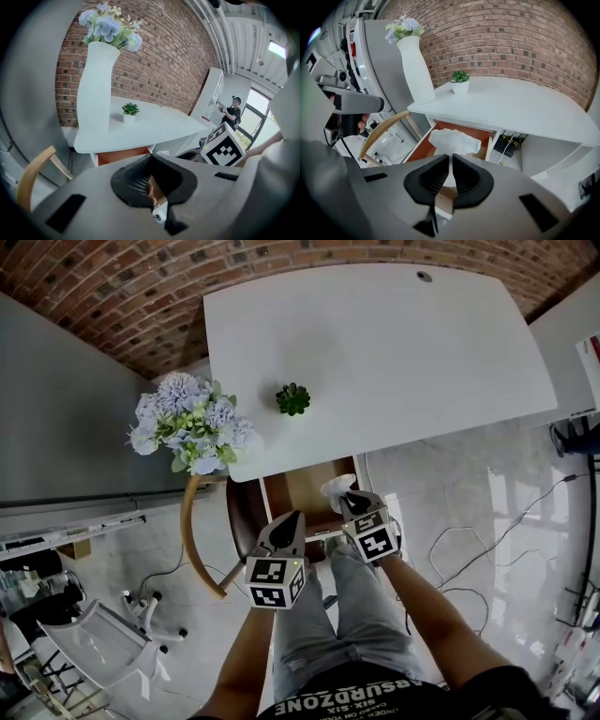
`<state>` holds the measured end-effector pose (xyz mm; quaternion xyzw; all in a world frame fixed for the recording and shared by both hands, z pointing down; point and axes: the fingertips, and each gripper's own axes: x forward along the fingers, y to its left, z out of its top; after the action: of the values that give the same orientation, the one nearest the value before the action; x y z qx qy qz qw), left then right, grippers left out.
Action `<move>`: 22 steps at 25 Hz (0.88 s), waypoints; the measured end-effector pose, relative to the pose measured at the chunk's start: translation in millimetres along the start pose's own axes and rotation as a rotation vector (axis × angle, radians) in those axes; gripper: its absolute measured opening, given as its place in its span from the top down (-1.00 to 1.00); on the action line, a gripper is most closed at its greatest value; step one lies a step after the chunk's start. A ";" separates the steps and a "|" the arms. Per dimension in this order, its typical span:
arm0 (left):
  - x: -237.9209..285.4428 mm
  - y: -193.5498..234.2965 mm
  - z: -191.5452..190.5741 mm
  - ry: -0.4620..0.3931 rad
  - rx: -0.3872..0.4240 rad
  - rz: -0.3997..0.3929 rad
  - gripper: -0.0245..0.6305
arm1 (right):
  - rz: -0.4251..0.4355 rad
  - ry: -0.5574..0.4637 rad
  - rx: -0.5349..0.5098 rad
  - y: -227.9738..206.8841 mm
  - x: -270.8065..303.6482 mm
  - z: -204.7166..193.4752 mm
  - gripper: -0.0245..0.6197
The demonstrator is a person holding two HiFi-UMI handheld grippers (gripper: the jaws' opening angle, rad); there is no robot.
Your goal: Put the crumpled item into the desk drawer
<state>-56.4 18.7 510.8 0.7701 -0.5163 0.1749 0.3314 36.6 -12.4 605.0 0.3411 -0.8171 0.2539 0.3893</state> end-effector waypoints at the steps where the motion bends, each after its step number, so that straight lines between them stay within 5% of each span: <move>1: 1.2 0.8 -1.5 0.002 -0.001 0.000 0.93 | 0.001 0.003 -0.003 0.2 1.7 -0.9 0.87; 22: 10.3 14.8 -23.0 0.007 -0.036 0.014 0.93 | 0.010 0.080 -0.044 5.8 33.5 -28.2 0.87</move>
<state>-64.0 24.0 538.5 0.7598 -0.5237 0.1707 0.3456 29.6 -1.5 647.2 0.3181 -0.8077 0.2515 0.4279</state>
